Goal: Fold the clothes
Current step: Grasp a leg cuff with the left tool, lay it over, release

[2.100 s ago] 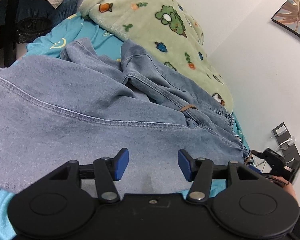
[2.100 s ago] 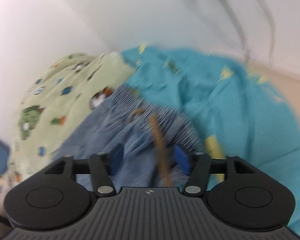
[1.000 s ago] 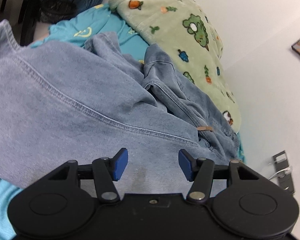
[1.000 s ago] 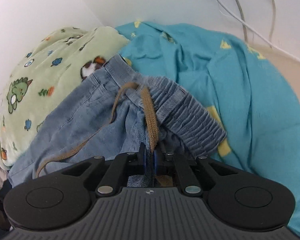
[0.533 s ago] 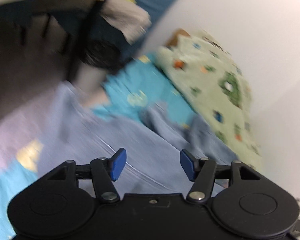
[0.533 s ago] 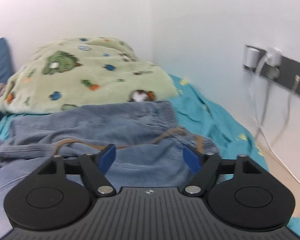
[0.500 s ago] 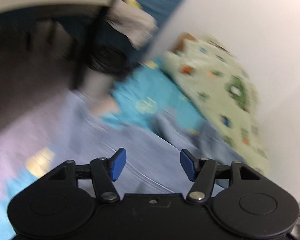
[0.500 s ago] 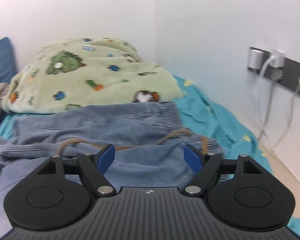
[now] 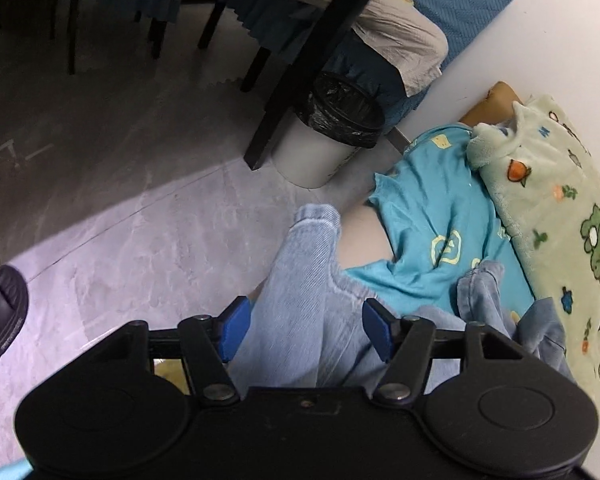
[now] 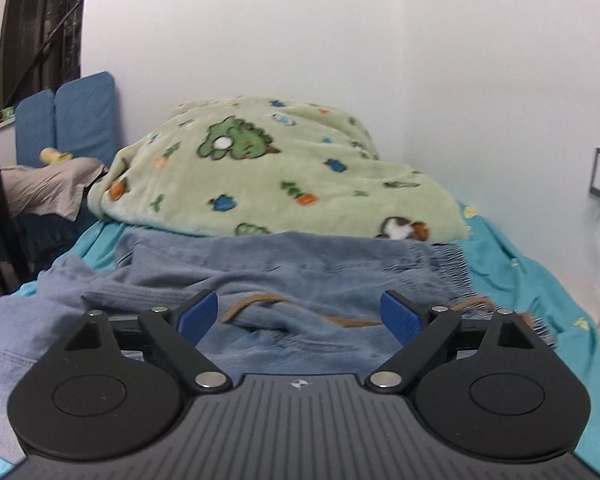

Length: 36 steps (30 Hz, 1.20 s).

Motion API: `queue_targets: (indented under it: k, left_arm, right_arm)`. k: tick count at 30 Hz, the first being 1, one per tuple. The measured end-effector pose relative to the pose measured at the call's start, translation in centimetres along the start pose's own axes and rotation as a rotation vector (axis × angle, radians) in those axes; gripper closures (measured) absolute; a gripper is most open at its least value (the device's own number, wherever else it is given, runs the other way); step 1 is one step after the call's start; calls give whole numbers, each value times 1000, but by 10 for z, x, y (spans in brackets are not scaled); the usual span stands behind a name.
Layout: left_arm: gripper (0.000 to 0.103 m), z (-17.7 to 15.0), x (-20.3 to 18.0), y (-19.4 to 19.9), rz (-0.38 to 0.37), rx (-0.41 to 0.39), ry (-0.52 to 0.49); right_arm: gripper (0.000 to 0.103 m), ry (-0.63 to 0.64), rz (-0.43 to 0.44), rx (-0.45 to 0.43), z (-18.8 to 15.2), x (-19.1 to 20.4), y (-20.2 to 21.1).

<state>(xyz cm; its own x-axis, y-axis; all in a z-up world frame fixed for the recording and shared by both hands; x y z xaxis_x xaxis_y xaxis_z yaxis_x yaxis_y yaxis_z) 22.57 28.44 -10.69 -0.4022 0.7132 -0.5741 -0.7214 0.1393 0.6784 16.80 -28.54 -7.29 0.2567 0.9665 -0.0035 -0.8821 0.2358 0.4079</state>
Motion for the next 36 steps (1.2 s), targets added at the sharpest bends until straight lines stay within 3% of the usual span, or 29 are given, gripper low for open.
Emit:
queue_targets:
  k: [6, 8, 11, 16, 21, 25, 28, 31, 36]
  left_arm:
    - [52, 4, 9, -45, 94, 40, -78]
    - [74, 4, 15, -50, 81, 49, -78]
    - [100, 6, 22, -44, 21, 33, -35]
    - [102, 17, 14, 0, -67, -117, 1]
    - [102, 31, 17, 76, -176, -395, 90]
    - [102, 23, 47, 113, -107, -507, 224]
    - [102, 12, 77, 117, 42, -476, 308]
    - [102, -2, 105, 100, 159, -343, 396]
    - [100, -11, 114, 95, 186, -254, 458]
  right_arm:
    - [17, -20, 59, 62, -14, 19, -20]
    - [17, -31, 56, 83, -17, 20, -25]
    - [17, -52, 43, 98, -19, 16, -28]
    - [17, -83, 30, 126, -21, 10, -34]
    - [17, -103, 29, 136, -22, 7, -31]
    - [17, -126, 8, 121, -18, 0, -28]
    - [17, -172, -18, 133, -18, -12, -30]
    - [17, -250, -39, 167, -20, -27, -33]
    - [16, -344, -44, 213, -25, -41, -37]
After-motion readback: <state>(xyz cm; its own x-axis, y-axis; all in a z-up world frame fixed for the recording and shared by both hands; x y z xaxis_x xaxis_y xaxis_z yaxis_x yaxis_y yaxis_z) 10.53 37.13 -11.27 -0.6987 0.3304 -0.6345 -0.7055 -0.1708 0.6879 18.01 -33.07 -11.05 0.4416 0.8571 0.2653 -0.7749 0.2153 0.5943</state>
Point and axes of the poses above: each gripper's, at about its wrist camera, not at the fingertips, and y roughly against the way its jaws point, x to its left, z to its top, the point moved 5 cm from there along -y, roughly the way its jaws point, and after that the axes turned 10 degrees about -z, right-handed, at the moved point
